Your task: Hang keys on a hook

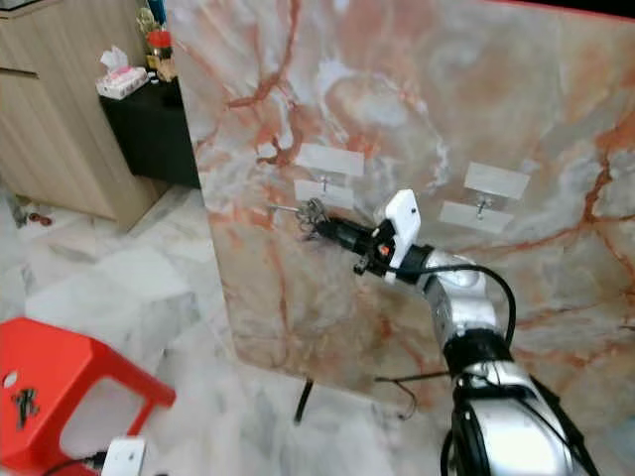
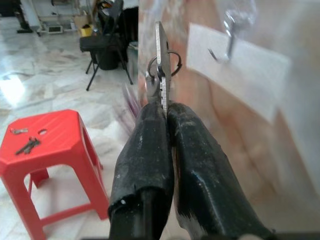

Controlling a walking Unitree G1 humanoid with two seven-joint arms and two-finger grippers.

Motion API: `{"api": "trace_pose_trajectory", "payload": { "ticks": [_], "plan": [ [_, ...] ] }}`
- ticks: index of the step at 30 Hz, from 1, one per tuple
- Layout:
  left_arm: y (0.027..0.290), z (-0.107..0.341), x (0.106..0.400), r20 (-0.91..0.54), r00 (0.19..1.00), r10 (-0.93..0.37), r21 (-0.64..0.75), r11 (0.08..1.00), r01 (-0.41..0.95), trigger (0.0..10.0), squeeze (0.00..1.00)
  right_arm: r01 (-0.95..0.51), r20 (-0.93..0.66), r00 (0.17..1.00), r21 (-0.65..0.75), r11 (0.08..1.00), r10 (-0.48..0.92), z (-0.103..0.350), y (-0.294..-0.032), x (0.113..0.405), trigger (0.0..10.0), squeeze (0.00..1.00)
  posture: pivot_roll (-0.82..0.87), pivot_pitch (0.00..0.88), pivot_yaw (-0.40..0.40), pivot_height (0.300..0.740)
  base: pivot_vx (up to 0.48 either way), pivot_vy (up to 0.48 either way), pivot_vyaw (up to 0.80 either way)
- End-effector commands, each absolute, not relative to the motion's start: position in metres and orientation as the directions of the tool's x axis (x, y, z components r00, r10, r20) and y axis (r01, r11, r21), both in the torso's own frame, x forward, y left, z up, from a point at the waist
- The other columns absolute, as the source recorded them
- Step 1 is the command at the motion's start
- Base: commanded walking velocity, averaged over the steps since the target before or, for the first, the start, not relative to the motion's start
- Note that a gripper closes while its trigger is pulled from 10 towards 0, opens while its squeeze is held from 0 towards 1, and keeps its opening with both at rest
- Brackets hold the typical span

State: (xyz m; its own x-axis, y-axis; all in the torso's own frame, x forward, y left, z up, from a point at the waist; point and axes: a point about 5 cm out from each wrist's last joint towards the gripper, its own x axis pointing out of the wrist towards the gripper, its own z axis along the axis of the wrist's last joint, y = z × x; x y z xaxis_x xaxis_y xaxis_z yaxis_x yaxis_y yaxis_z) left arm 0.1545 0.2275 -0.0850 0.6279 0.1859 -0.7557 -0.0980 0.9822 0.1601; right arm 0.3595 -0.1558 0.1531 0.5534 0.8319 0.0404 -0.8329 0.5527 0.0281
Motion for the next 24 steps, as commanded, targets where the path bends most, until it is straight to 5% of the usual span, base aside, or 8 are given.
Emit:
{"api": "trace_pose_trajectory", "payload": {
  "ticks": [1, 24],
  "plan": [
    [0.229, -0.086, 0.151, -0.764, 0.616, 0.195, 0.159, 0.981, -0.113, 10.0, 0.0, -0.834, 0.05, 0.551, 0.001, 0.552, 0.833, 0.16, -0.159, 0.361, 10.0, 0.0, 0.09, 0.062, -0.058, 0.737, 0.0, 0.0, 0.0],
    [0.227, -0.09, 0.143, -0.781, 0.596, 0.19, 0.166, 0.982, -0.095, 10.0, 0.0, -0.805, 0.061, 0.588, -0.056, 0.591, 0.807, 0.173, -0.143, 0.372, 10.0, 0.0, 0.09, 0.079, -0.035, 0.737, 0.0, 0.0, 0.0]
  ]
}}
